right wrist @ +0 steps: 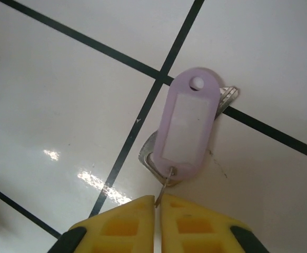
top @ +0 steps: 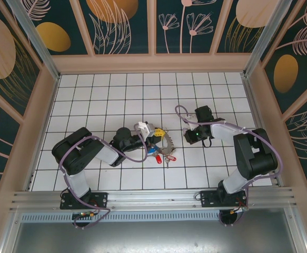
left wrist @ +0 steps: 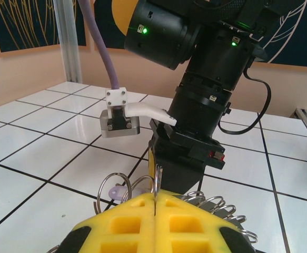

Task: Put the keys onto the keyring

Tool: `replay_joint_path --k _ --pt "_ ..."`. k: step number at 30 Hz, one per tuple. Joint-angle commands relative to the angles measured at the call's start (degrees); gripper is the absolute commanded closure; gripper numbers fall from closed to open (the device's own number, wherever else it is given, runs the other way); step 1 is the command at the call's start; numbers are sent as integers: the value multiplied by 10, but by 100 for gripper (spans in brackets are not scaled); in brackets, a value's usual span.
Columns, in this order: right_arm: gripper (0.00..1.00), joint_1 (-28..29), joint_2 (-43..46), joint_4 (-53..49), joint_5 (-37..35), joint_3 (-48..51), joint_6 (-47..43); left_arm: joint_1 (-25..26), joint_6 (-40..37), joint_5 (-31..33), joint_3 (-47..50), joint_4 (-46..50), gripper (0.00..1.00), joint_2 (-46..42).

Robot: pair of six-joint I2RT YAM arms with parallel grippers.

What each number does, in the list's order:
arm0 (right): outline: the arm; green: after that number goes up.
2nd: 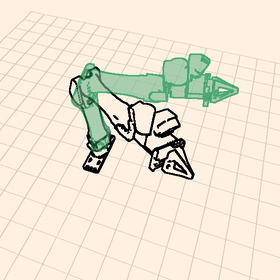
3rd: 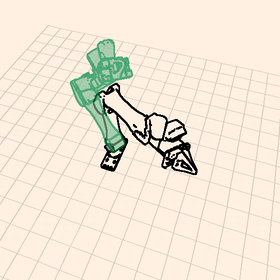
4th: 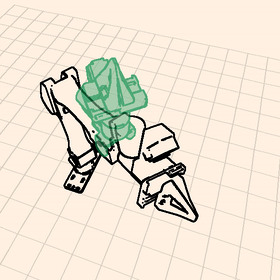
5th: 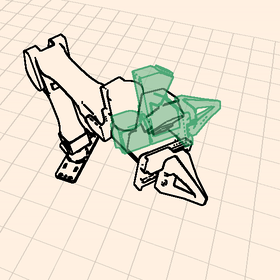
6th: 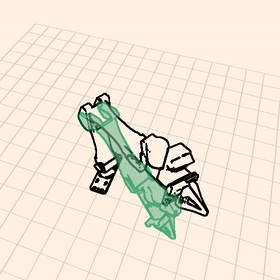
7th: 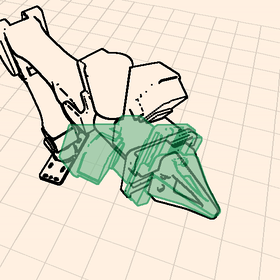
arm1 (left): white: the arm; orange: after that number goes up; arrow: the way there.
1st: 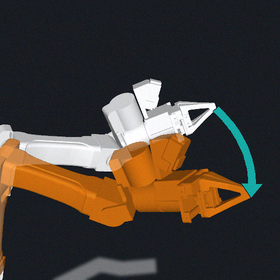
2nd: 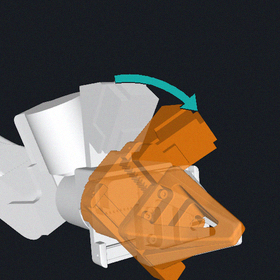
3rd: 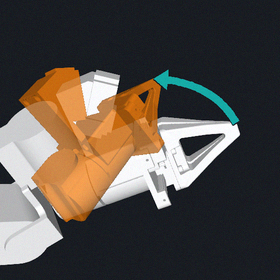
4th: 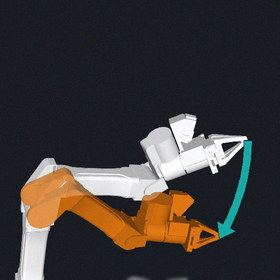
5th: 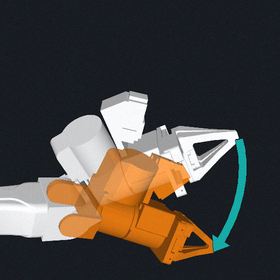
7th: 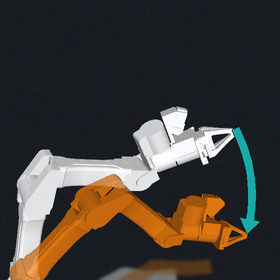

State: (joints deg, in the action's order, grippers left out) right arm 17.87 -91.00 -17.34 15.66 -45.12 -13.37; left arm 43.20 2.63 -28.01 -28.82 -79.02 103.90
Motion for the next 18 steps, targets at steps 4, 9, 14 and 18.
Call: replay_joint_path --k 4,9,14,18 --pt "95 -2 2 21 -8 -10 -9 5 4 -9 -8 -12 100 8" --pt "100 -2 25 37 2 -3 -28 4 5 -11 -8 -11 100 8" --pt "100 -1 81 50 22 23 -61 5 5 -9 -8 -9 100 6" --pt "100 8 160 37 41 42 -84 4 -5 -9 -14 18 100 -9"
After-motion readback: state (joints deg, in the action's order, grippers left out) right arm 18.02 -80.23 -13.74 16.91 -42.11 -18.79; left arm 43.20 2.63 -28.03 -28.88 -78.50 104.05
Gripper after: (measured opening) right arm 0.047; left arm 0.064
